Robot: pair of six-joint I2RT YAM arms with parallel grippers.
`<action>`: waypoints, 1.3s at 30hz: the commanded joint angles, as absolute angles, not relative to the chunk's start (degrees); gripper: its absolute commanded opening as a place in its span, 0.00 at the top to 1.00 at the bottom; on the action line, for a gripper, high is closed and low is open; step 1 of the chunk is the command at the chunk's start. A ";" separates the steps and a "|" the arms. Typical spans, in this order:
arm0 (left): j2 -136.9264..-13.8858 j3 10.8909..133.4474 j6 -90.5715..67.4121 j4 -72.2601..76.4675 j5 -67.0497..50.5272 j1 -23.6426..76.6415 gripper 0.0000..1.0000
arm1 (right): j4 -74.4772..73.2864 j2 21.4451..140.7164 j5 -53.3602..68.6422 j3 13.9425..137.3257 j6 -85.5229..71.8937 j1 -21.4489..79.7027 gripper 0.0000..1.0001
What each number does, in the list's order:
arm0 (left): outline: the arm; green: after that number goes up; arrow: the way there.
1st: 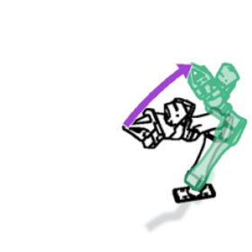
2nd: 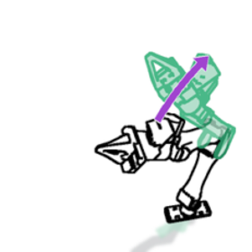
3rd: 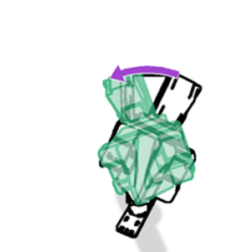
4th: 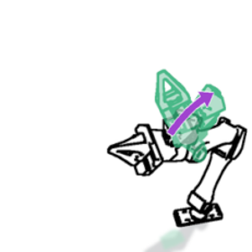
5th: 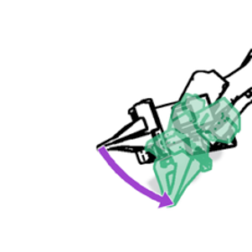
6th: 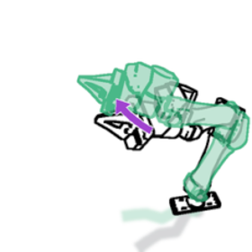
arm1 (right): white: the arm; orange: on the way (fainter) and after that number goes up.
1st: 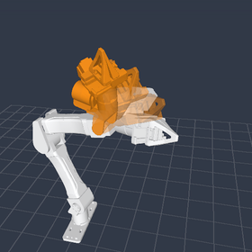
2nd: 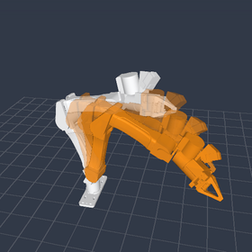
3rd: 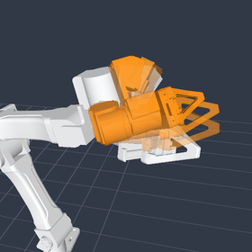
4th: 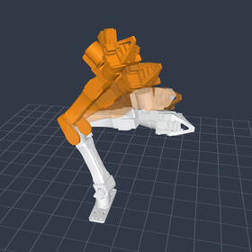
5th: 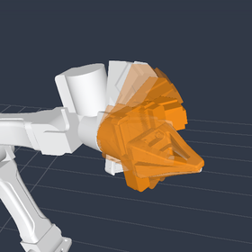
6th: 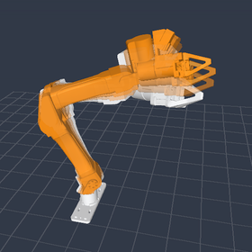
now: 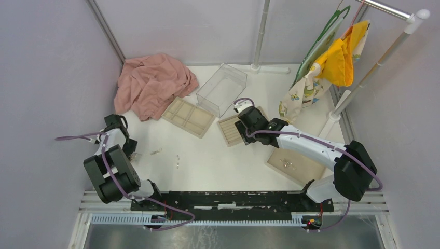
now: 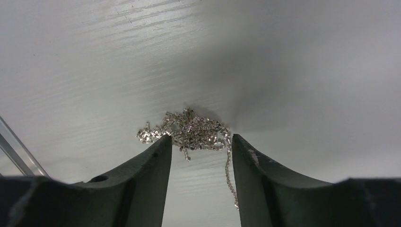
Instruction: Organize the mixed jewelry
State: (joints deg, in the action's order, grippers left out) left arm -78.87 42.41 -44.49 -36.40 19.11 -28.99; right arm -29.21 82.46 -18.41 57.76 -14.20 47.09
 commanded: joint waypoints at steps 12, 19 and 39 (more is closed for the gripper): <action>-81.37 43.91 -42.74 -34.10 17.42 -29.65 0.77 | -27.87 82.58 -18.81 59.94 -14.98 46.90 0.42; -73.91 43.63 -40.86 -34.92 11.60 -26.37 0.98 | -27.68 82.02 -19.00 59.27 -15.20 46.85 0.42; -73.86 76.74 -44.06 -45.12 11.65 12.98 0.98 | -29.37 74.89 -28.69 59.16 -13.72 46.17 0.42</action>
State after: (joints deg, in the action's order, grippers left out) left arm -71.59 70.89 -43.62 -44.34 12.91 10.09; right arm -29.23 78.13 -22.31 57.95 -14.66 47.00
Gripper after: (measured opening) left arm 0.045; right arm 0.578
